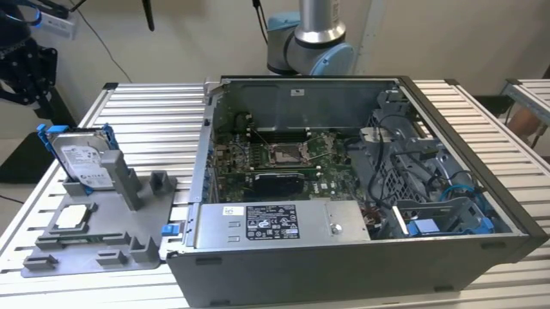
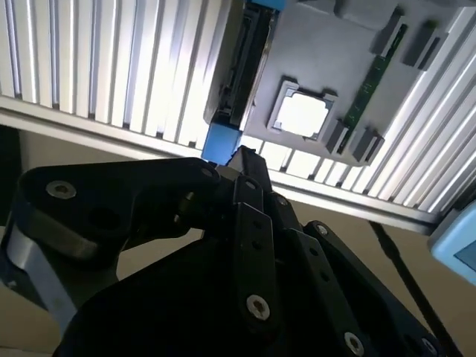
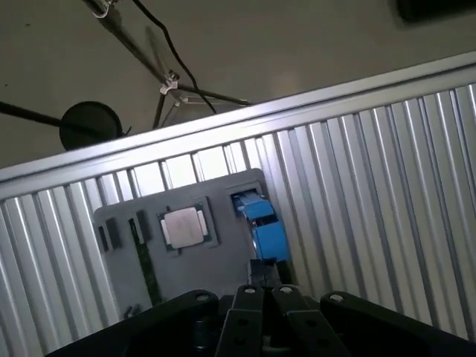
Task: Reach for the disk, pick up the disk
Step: 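Pick up the disk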
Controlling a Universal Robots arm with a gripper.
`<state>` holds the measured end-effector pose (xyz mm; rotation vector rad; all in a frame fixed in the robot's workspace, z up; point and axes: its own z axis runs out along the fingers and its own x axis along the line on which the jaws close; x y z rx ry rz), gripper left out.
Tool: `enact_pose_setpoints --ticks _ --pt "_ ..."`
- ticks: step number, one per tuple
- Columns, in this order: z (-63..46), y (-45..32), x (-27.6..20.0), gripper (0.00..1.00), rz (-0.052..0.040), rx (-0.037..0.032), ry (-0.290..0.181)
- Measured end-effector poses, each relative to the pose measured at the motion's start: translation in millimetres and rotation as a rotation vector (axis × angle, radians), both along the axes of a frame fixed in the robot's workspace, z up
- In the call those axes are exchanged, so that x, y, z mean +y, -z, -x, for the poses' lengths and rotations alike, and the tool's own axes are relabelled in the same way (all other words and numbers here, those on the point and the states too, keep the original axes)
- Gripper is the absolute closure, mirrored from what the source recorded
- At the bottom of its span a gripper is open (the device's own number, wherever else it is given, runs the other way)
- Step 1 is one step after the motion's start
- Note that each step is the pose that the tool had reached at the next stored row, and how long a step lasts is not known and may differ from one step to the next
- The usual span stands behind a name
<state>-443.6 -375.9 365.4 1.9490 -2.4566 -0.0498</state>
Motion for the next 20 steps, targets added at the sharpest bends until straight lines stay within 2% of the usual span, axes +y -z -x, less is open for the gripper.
enact_pose_setpoints --ticks 13,20 --pt "0.0 1.0 0.0 1.00 0.0000 -0.0015 -0.237" --pt "0.0 1.0 0.0 1.00 0.0000 -0.0015 -0.257"
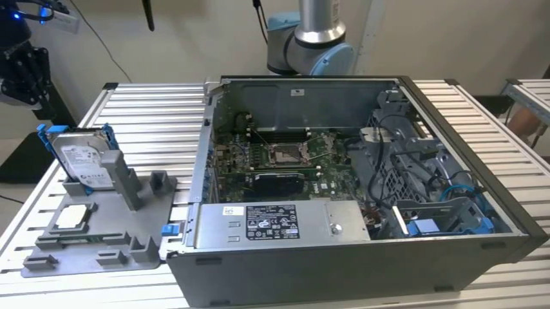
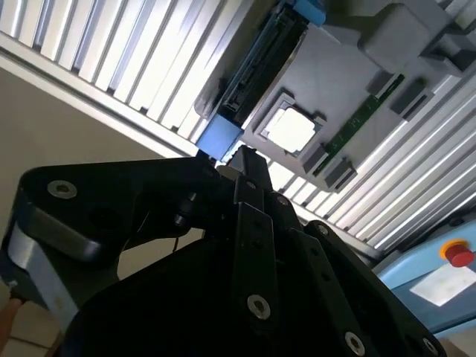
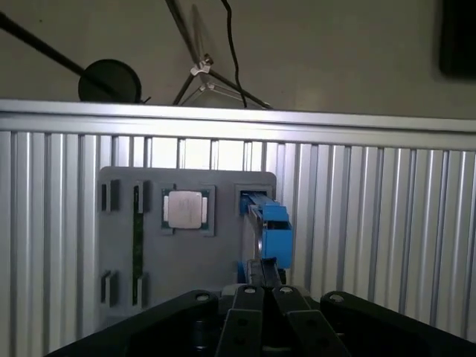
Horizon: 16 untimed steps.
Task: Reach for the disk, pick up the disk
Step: 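Pick up the disk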
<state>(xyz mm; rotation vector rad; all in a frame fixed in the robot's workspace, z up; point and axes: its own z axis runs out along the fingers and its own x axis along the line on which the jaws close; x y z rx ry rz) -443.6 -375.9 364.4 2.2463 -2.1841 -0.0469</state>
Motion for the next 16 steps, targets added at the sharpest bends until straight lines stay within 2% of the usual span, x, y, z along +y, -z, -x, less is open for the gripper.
enact_pose_setpoints --ticks 11,16 --pt "0.0 1.2 1.3 1.00 0.0000 -0.0001 -0.013" --pt "0.0 5.7 7.2 1.00 -0.0030 -0.0040 -0.013"
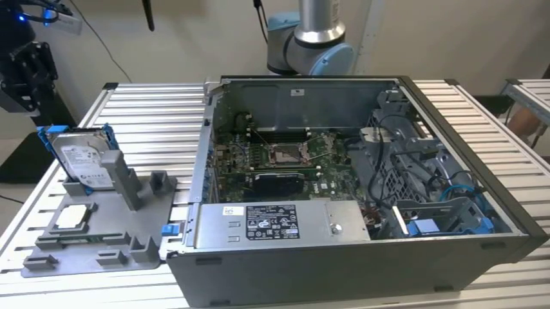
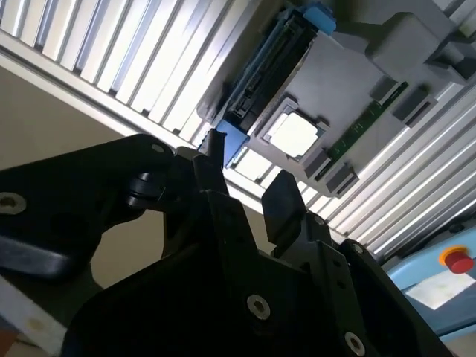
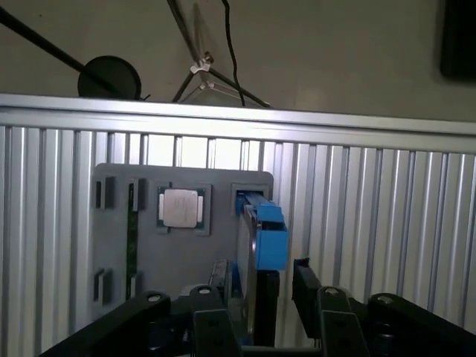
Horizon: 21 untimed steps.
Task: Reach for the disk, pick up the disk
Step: 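Pick up the disk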
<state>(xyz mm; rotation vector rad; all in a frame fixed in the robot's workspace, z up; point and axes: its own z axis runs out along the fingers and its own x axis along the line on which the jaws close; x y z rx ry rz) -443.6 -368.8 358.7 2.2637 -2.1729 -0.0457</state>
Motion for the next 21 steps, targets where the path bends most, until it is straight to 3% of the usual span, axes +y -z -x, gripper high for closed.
enact_pose_setpoints --ticks 4,8,9,21 --pt "0.7 5.2 7.1 1.00 -0.0005 -0.0025 0.001" --pt "6.1 8.2 6.9 1.00 -0.0004 -0.0049 0.003" --pt "7.0 9.1 6.7 0.00 -0.0005 -0.0052 0.003" --pt "7.8 30.3 2.5 0.00 -0.0005 -0.0179 0.006"
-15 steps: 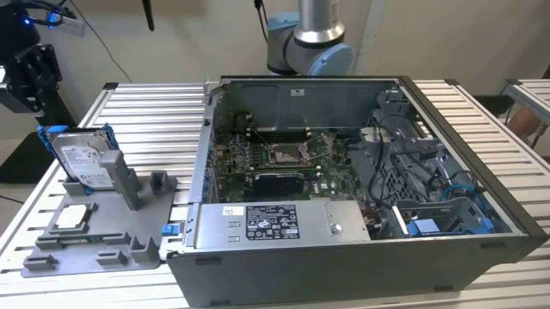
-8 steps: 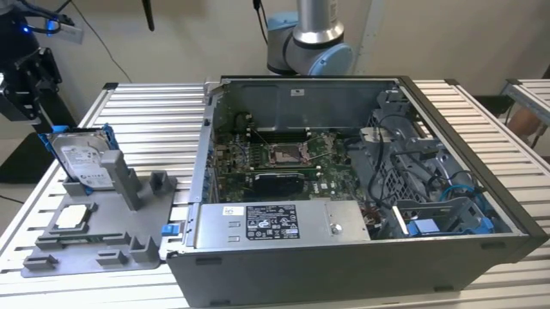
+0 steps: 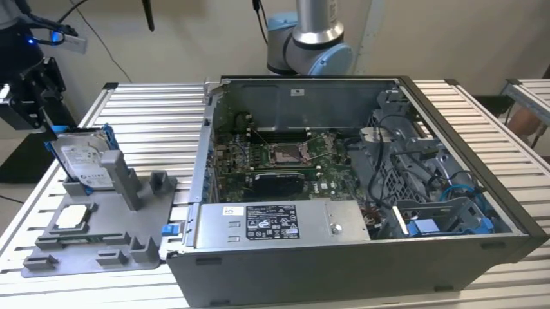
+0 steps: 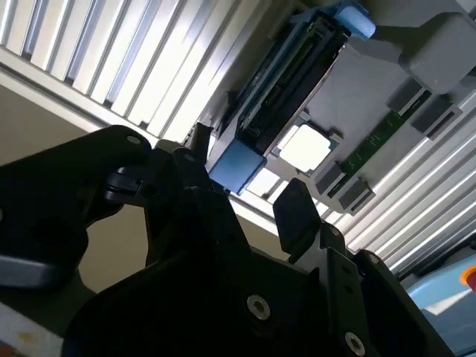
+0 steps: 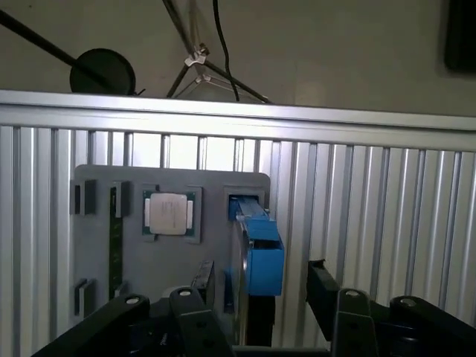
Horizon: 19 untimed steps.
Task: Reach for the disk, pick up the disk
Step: 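Pick up the disk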
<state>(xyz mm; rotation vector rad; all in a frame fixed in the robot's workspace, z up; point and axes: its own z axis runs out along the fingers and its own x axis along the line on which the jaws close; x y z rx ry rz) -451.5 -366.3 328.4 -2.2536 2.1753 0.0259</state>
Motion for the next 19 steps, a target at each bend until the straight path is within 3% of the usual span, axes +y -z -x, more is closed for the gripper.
enact_pose_setpoints --ticks 6,13,19 --pt "0.3 9.7 -0.1 0.00 0.0000 0.0000 0.003" --pt "0.4 17.3 -0.1 0.00 -0.0073 0.0001 0.003" --pt "1.9 27.0 -0.6 0.00 -0.0093 -0.0037 0.003"
